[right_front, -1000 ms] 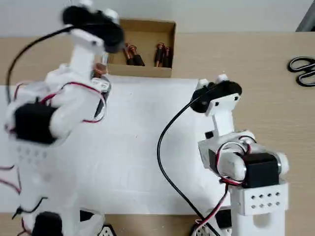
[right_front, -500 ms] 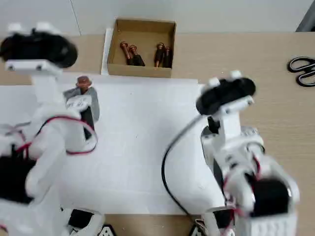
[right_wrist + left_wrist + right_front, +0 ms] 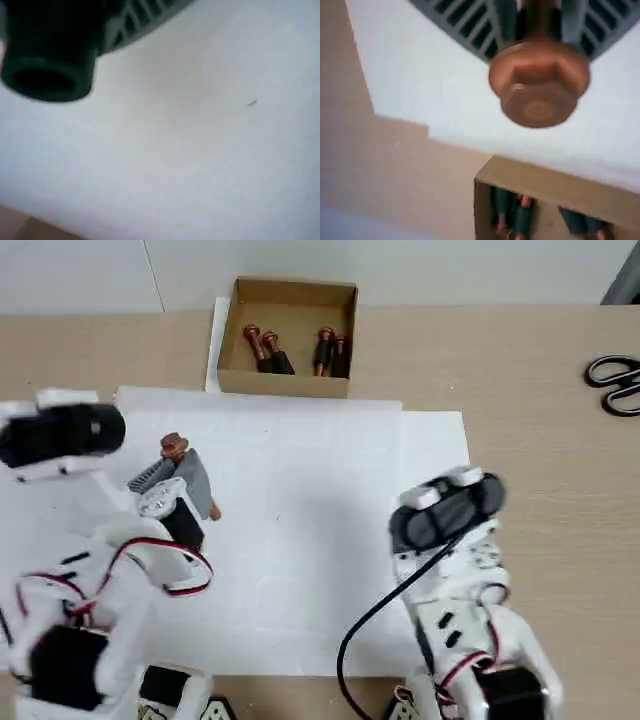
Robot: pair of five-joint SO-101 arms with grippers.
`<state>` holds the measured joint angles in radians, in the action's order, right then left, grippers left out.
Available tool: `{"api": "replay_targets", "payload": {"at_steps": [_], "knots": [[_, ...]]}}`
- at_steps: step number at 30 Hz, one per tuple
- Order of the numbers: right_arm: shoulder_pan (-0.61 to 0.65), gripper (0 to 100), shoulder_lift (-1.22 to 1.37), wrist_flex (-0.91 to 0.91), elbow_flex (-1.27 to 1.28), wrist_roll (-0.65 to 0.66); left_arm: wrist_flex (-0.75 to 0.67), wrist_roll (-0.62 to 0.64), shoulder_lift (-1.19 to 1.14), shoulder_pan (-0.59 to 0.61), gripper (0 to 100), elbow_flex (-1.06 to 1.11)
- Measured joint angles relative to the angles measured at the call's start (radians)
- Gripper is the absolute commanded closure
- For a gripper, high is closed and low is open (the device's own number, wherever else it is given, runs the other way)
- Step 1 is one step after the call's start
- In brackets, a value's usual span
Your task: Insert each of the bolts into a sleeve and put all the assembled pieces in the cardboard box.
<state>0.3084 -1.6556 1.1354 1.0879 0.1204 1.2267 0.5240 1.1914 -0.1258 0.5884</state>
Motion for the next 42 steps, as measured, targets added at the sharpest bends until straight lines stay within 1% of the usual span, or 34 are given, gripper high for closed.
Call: {"api": "replay_targets", "payload": {"at_steps": [4, 7, 11, 14, 17, 22, 25, 29, 42], "knots": [[0.175, 99.5, -0.127, -0.107, 0.178, 0.0, -0.221, 0.002, 0.196, 0.0, 99, 0.27], [0.262, 99.5, -0.141, -0.161, 0.252, 0.0, -0.301, 0.003, 0.318, -0.014, 99, 0.396], [0.299, 99.5, -0.141, -0.247, 0.301, 0.0, -0.321, 0.009, 0.393, -0.077, 99, 0.448], [0.315, 99.5, -0.141, -0.29, 0.334, 0.0, -0.327, 0.009, 0.404, -0.133, 99, 0.462], [0.362, 99.5, -0.141, -0.299, 0.351, 0.0, -0.327, 0.009, 0.405, -0.189, 99, 0.466], [0.476, 99.5, -0.141, -0.299, 0.356, 0.0, -0.327, 0.009, 0.405, -0.273, 99, 0.466], [0.497, 99.5, -0.141, -0.299, 0.356, 0.0, -0.327, 0.009, 0.408, -0.307, 99, 0.466], [0.502, 99.5, -0.141, -0.299, 0.356, 0.0, -0.327, 0.009, 0.411, -0.331, 99, 0.466], [0.502, 99.5, -0.141, -0.302, 0.334, 0.043, -0.327, 0.009, 0.413, -0.333, 99, 0.497]]}}
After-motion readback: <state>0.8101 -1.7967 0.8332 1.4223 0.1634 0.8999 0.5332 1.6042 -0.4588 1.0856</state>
